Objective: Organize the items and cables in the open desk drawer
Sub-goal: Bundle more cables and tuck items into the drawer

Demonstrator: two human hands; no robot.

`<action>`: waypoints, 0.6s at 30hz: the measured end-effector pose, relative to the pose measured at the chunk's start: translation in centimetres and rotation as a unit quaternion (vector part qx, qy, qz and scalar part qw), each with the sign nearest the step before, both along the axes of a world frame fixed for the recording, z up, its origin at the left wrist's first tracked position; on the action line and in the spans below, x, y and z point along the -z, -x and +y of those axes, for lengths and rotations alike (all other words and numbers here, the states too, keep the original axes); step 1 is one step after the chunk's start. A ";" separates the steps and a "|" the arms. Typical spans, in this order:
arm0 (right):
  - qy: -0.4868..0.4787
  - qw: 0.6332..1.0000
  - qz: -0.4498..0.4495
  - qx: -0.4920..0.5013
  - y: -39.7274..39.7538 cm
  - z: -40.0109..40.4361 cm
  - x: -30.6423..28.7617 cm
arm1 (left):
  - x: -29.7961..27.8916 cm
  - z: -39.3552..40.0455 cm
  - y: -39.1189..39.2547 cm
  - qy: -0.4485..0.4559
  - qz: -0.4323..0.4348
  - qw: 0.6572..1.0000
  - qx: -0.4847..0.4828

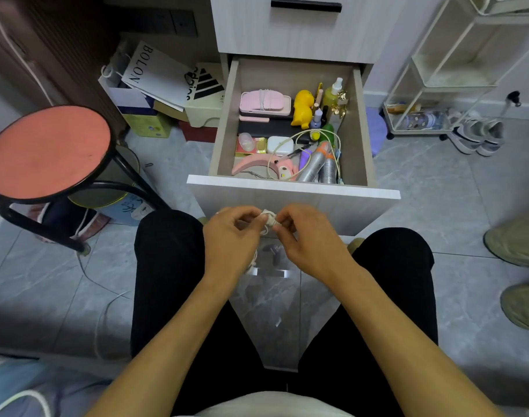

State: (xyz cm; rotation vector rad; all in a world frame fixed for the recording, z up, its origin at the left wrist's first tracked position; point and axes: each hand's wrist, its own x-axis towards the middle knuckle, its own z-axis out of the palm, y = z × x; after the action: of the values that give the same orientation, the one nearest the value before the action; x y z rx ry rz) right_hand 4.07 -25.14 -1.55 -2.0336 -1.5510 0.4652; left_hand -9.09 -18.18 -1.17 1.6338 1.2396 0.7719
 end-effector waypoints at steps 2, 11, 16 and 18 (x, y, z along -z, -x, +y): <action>0.013 0.995 0.079 0.053 0.0 -0.2 -0.1 | 0.0 0.0 0.0 -0.075 0.038 0.996 0.015; 0.082 0.968 0.191 0.137 0.6 -0.4 -0.2 | 0.0 0.3 0.2 0.067 -0.012 0.997 0.022; 0.084 0.985 0.105 0.107 1.3 -1.1 0.1 | 0.1 0.7 0.0 -0.018 0.115 0.989 0.089; 0.082 0.984 0.108 0.116 1.1 -1.0 0.3 | 0.0 0.7 -0.1 -0.119 0.206 0.962 0.138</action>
State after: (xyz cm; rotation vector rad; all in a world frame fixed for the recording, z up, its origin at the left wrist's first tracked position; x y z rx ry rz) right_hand 2.93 -26.18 -1.81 -2.1728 -1.1652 0.7146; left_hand -8.96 -17.44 -1.13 2.1911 1.1922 0.4288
